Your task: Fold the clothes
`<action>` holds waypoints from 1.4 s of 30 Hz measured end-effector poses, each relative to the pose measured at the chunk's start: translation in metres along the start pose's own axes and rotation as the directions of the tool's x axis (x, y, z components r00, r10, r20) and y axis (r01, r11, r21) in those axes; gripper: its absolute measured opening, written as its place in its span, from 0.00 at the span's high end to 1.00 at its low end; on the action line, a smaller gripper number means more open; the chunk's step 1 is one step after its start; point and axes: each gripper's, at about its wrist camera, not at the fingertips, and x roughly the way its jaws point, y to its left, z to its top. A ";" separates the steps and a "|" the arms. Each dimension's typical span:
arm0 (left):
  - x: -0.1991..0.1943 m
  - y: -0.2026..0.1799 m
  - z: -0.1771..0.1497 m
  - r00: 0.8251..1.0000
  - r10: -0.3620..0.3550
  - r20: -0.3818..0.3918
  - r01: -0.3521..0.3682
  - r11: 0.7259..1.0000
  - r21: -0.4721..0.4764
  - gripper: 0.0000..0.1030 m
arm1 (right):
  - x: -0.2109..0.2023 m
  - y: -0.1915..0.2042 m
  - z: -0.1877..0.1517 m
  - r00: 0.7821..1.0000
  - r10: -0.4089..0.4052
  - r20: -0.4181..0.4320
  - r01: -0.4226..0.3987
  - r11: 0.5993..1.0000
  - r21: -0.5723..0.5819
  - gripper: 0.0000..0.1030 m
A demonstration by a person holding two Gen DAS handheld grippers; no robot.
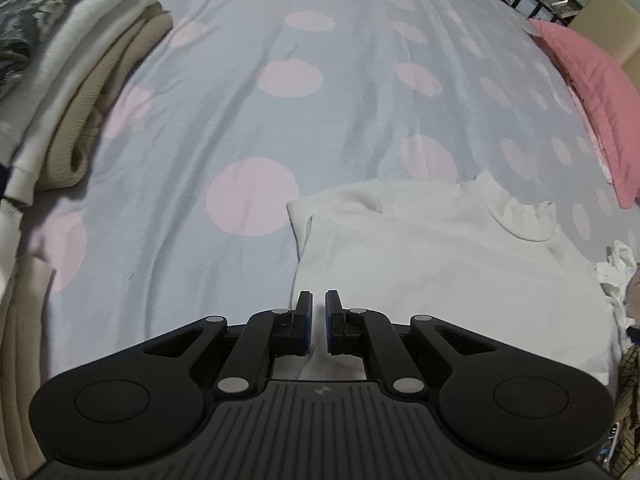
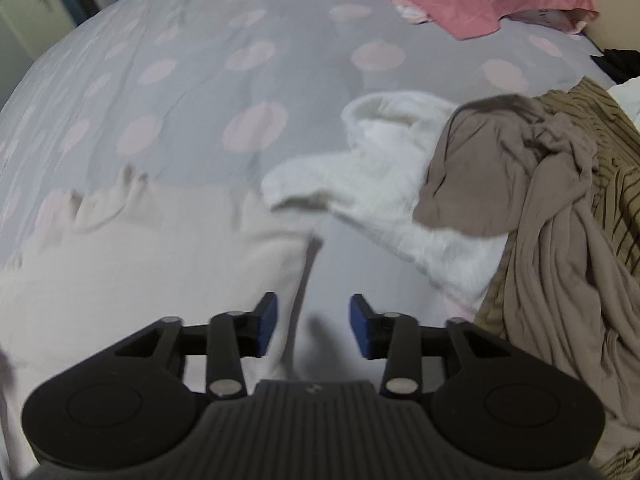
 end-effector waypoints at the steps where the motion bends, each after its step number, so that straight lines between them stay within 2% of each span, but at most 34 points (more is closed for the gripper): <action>1: -0.004 0.000 -0.003 1.000 0.001 0.004 -0.001 1.000 0.006 0.88 | -0.002 0.002 -0.005 1.000 0.005 -0.009 -0.006 1.000 -0.012 0.51; 3: -0.013 -0.001 -0.009 1.000 0.003 0.011 -0.004 1.000 0.018 0.81 | -0.007 0.007 -0.014 1.000 0.015 -0.026 -0.016 0.999 -0.038 0.51; 8: -0.036 -0.004 -0.024 1.000 0.008 0.029 -0.010 0.999 0.049 0.73 | -0.014 0.021 -0.040 0.998 0.023 -0.059 -0.030 0.992 -0.122 0.49; 10: -0.043 -0.003 -0.032 0.999 0.013 0.031 -0.015 0.998 0.061 0.67 | -0.015 0.025 -0.051 0.997 0.024 -0.073 -0.034 0.988 -0.148 0.48; 13: -0.045 0.002 -0.049 0.999 0.032 0.012 -0.033 0.996 0.083 0.64 | -0.017 0.031 -0.068 0.995 0.024 -0.095 -0.041 0.982 -0.186 0.41; 15: -0.047 0.005 -0.061 0.999 0.040 -0.003 -0.040 0.995 0.097 0.63 | -0.018 0.035 -0.079 0.994 0.023 -0.110 -0.046 0.976 -0.211 0.41; 19: -0.045 0.017 -0.086 0.999 0.013 -0.044 -0.008 0.995 0.100 0.61 | -0.019 0.042 -0.101 0.990 0.022 -0.140 -0.058 0.965 -0.255 0.41; 22: -0.041 0.019 -0.102 0.997 0.003 -0.073 0.006 0.994 0.113 0.59 | -0.015 0.037 -0.115 0.985 0.027 -0.170 -0.067 0.970 -0.235 0.41; 30: -0.029 0.012 -0.142 0.990 0.015 -0.143 0.013 0.981 0.196 0.58 | -0.008 0.031 -0.147 0.977 0.004 -0.211 -0.053 0.972 -0.228 0.41; 33: -0.023 0.010 -0.154 0.985 0.057 -0.165 -0.019 0.974 0.224 0.58 | -0.010 0.031 -0.157 0.977 0.015 -0.213 -0.062 0.975 -0.213 0.41; 36: -0.019 0.009 -0.164 0.982 0.084 -0.166 -0.041 0.968 0.247 0.58 | -0.013 0.033 -0.166 0.976 0.025 -0.215 -0.072 0.974 -0.215 0.47; 38: -0.020 0.005 -0.166 0.983 0.085 -0.162 -0.039 0.963 0.266 0.58 | -0.017 0.039 -0.173 0.978 0.028 -0.207 -0.078 0.968 -0.237 0.64; 39: -0.021 0.003 -0.168 0.984 0.077 -0.162 -0.030 0.962 0.273 0.61 | -0.019 0.042 -0.176 0.979 0.032 -0.200 -0.082 0.966 -0.246 0.70; 40: -0.022 0.002 -0.169 0.984 0.064 -0.163 -0.017 0.961 0.276 0.74 | -0.023 0.044 -0.178 0.980 0.044 -0.192 -0.092 0.965 -0.245 0.87; 42: -0.030 -0.002 -0.170 0.990 0.037 -0.139 0.004 0.959 0.282 0.86 | -0.030 0.048 -0.182 0.983 0.067 -0.170 -0.107 0.964 -0.244 0.89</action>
